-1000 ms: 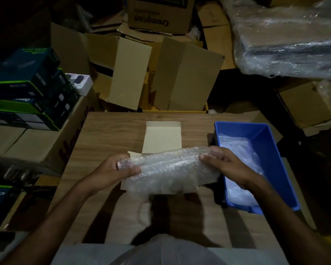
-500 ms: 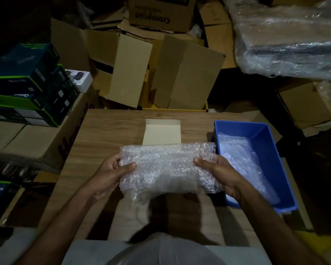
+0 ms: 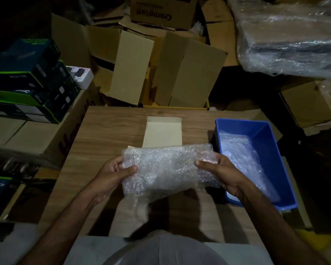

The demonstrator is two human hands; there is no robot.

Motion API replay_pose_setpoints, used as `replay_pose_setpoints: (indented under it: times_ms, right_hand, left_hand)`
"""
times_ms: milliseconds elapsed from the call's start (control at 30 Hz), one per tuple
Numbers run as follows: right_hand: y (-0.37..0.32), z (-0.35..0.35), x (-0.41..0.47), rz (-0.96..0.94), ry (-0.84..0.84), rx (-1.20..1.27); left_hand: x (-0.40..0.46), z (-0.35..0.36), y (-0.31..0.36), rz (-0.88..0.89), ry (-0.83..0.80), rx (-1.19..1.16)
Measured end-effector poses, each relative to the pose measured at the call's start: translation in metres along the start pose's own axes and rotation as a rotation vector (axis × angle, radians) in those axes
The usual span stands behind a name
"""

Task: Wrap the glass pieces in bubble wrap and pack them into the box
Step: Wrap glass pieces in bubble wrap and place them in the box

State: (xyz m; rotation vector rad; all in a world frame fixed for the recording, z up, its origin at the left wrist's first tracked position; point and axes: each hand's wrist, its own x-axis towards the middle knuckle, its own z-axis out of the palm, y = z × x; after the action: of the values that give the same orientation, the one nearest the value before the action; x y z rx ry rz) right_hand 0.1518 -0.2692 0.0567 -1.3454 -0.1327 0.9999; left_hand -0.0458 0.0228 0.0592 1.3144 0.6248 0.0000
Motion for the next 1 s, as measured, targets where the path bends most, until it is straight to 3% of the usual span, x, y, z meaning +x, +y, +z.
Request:
replay_pose_setpoints:
  times_ms: [167,333,467,667,733,833,900,1000]
  right_hand:
    - [0.0,0.008,-0.001,-0.087,0.068,-0.164]
    - [0.004,0.02,0.001,-0.199,0.137,-0.261]
    - [0.007,0.03,0.002,-0.252,0.154,-0.287]
    - [0.01,0.06,-0.001,-0.515,0.025,-0.762]
    - [0.018,0.069,-0.001,-0.578,-0.128,-0.708]
    - [0.018,0.076,-0.004,-0.407,-0.292,-0.534]
    - [0.018,0.076,0.0,-0.383,-0.31,-0.472]
    - [0.018,0.074,0.001,-0.372,-0.244,-0.438]
  left_hand:
    - [-0.002,-0.004,-0.007,-0.022,-0.018,0.048]
    - [-0.005,0.003,-0.006,0.069,0.068,0.196]
    - [-0.005,0.012,-0.002,0.051,0.14,0.177]
    - [-0.012,0.045,0.011,-0.005,0.055,0.075]
    - [-0.013,0.055,0.018,-0.02,-0.02,0.048]
    - [-0.013,0.066,0.029,-0.078,-0.14,-0.026]
    - [-0.012,0.067,0.034,-0.091,-0.181,0.004]
    - [-0.012,0.064,0.036,0.077,-0.238,0.219]
